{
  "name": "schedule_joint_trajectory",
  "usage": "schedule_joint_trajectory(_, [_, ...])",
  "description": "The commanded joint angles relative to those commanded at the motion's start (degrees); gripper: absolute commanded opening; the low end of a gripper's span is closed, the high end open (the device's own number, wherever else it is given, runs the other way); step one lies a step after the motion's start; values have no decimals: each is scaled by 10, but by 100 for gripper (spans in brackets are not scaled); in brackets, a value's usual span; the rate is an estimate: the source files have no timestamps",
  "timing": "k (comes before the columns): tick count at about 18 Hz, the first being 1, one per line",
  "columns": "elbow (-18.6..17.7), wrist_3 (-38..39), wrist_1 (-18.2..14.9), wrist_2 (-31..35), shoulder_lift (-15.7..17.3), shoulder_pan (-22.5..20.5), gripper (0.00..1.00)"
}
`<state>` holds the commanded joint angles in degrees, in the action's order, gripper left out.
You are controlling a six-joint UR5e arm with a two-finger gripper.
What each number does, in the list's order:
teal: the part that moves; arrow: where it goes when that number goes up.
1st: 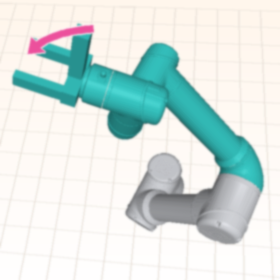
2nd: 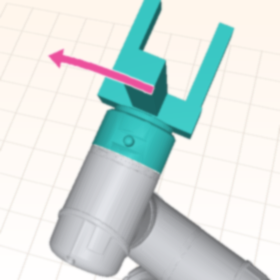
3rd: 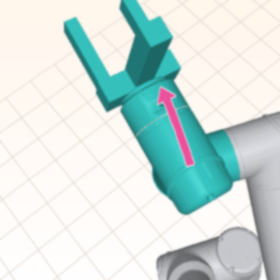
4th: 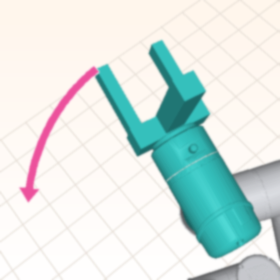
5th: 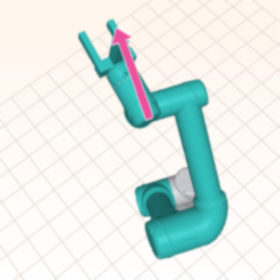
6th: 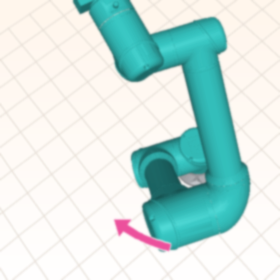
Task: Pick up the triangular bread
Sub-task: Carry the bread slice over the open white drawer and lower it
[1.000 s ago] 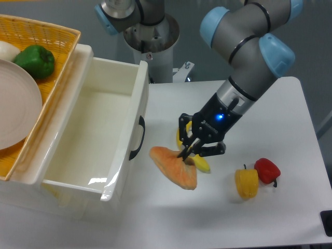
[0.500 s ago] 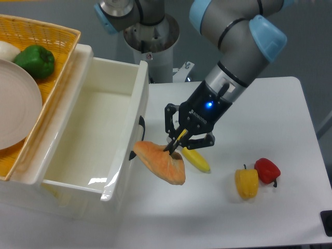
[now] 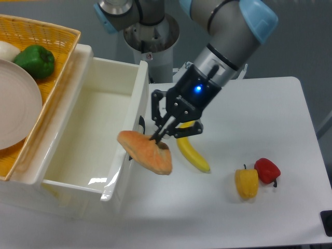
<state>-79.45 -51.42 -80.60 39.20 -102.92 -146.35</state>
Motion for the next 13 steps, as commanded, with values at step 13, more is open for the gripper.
schedule_joint_trajectory(13, [-18, 17, 7, 0, -7, 37, 20])
